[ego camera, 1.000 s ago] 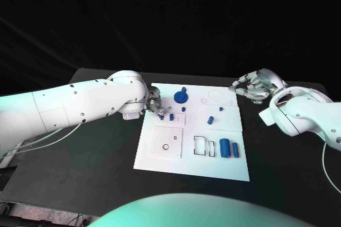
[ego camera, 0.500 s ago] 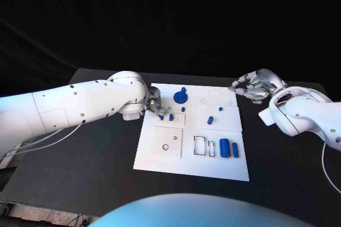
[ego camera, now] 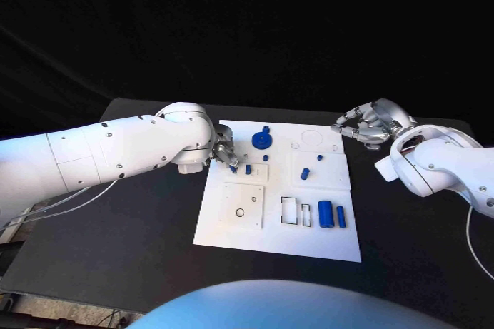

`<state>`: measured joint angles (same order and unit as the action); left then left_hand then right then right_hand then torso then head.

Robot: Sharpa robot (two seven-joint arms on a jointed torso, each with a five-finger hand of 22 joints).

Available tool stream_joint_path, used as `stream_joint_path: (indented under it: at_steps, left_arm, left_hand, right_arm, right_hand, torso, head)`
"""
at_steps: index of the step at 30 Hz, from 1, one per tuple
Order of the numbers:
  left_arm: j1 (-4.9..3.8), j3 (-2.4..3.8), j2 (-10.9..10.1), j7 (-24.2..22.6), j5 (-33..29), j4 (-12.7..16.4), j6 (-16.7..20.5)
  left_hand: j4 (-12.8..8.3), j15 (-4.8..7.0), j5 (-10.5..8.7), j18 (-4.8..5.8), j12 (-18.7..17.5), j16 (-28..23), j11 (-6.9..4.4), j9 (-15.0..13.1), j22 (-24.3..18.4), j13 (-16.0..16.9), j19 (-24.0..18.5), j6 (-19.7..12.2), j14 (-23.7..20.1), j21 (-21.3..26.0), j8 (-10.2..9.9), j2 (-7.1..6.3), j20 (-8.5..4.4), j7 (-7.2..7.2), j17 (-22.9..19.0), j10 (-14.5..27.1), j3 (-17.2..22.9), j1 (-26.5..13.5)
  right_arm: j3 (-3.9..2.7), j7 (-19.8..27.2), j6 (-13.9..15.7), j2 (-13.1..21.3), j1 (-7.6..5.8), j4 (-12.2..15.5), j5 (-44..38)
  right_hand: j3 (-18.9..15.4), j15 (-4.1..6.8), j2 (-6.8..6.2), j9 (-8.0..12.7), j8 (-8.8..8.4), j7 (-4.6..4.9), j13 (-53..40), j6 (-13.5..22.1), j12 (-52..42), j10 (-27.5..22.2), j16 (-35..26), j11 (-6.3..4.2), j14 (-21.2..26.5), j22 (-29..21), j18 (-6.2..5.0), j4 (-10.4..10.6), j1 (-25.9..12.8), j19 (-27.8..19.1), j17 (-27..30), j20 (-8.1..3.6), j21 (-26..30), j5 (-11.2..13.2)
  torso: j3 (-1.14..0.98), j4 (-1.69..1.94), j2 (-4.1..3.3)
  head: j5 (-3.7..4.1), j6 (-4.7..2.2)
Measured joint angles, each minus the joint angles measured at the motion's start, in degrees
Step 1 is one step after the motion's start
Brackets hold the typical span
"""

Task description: Assemble the parts on the task board

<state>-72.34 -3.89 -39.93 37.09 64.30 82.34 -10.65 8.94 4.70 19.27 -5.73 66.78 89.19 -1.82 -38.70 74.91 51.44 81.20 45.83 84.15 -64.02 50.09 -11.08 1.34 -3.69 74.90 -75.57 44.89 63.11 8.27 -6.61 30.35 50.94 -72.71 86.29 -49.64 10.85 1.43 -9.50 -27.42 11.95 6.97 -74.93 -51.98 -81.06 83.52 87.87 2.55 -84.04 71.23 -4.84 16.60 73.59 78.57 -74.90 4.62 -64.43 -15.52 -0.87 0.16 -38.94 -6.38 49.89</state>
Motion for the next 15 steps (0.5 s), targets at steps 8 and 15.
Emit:
stream_joint_path:
  at_steps: [8, 15]
  left_arm:
    - [0.01, 0.01, 0.0, 0.2, 0.4, 0.3, -0.4]
    - [0.45, 0.04, 0.1, 0.2, 0.7, 0.3, -0.6]
  left_hand:
    - [0.0, 0.0, -0.01, 0.0, 0.0, 0.0, -0.2, 0.0, 0.0, 0.1, 0.0, 0.1, 0.0, -0.3, -0.1, 0.0, 0.0, -0.06, 0.0, -0.2, 0.0, 0.0]
    - [0.0, 0.0, -0.03, 0.0, 0.0, 0.0, -0.2, 0.0, 0.0, 0.1, 0.0, 0.2, 0.0, -0.3, -0.1, 0.0, 0.0, 0.0, 0.0, -0.2, 0.0, 0.0]
  right_arm:
    - [0.0, 0.0, 0.0, 0.0, 0.01, 0.0, 0.0]
    - [0.0, 0.0, 0.0, -0.1, 0.03, 0.0, 0.0]
  right_hand:
    - [0.0, 0.0, 0.0, 0.0, 0.0, 0.0, 0.0, 0.0, 0.0, 0.0, 0.0, 0.0, 0.0, 0.0, 0.0, 0.0, 0.0, 0.0, 0.0, 0.0, 0.0, 0.0]
    - [0.0, 0.0, -0.01, 0.0, 0.0, 0.0, 0.0, 0.0, 0.0, 0.0, 0.0, 0.0, 0.0, 0.0, 0.0, 0.0, 0.0, 0.0, 0.0, 0.0, 0.0, 0.0]
  torso:
    - [0.0, 0.02, 0.0]
    - [0.01, 0.0, 0.0]
  head:
    - [-0.04, 0.07]
    - [-0.12, 0.11]
